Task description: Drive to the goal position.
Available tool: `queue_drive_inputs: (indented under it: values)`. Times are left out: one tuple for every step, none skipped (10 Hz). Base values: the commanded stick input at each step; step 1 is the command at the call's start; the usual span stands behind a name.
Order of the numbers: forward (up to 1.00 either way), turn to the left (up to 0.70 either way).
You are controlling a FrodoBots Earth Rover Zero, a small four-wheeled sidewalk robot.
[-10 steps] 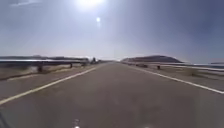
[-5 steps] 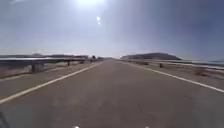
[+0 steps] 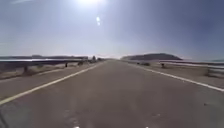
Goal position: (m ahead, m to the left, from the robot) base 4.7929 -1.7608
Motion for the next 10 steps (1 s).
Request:
queue_drive_inputs:
  values:
    - [1.0, 0.0]
    - [1.0, 0.0]
    - [1.0, 0.0]
    - [1.0, 0.0]
    - [1.0, 0.0]
    - [1.0, 0.0]
    - [1.0, 0.0]
    - [1.0, 0.0]
    - [1.0, 0.0]
    - [1.0, 0.0]
